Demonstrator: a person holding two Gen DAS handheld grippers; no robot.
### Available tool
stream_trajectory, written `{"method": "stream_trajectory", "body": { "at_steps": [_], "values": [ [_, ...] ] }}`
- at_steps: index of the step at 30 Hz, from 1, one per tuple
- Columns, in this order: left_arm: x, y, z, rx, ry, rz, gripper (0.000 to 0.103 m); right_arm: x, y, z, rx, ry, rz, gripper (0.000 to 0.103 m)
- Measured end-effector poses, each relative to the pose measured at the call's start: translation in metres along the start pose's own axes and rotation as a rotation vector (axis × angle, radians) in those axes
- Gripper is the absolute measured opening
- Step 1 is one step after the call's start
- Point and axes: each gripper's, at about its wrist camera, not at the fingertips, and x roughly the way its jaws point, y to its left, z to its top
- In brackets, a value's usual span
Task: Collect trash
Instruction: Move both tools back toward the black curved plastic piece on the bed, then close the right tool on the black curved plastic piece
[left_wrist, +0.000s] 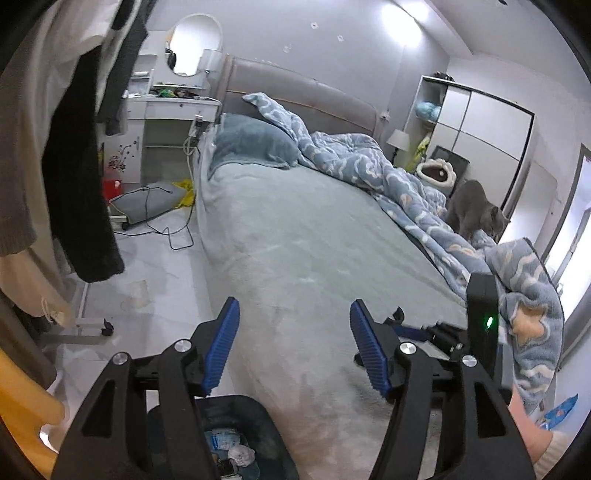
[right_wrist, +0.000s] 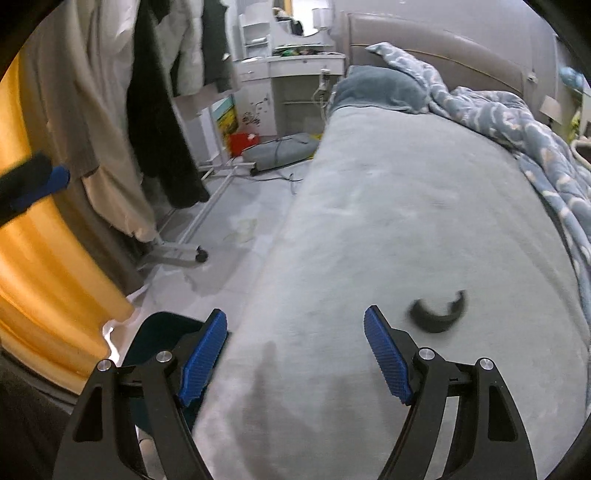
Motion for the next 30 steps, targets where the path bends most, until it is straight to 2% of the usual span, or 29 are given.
{"method": "stream_trajectory", "body": {
  "at_steps": [5,13,18,21,23,26,30],
  "values": [
    [0.020,-0.015,-0.003,0.018,0.035,-0.019,0.066,-0.010,-0.034,0.006,0.059,-0.032,-0.018,0.077],
    [0.055,-0.039,-0.014,0.051,0.107,-0.038,0.067,-0.015,-0.087,0.012,0.189,-0.029,-0.018,0.067],
    [0.078,-0.054,-0.021,0.075,0.152,-0.050,0.067,-0.005,-0.117,0.012,0.295,0.011,0.013,0.055],
    [0.094,-0.063,-0.024,0.091,0.178,-0.062,0.067,0.005,-0.132,0.011,0.376,0.034,0.090,0.048],
    [0.102,-0.067,-0.026,0.091,0.193,-0.075,0.067,0.008,-0.138,0.011,0.394,0.044,0.113,0.043],
    [0.113,-0.077,-0.029,0.111,0.211,-0.098,0.067,0.013,-0.139,0.011,0.397,0.080,0.093,0.042],
    [0.125,-0.090,-0.034,0.152,0.238,-0.119,0.067,0.022,-0.142,0.006,0.422,0.111,0.124,0.041]
  ]
}}
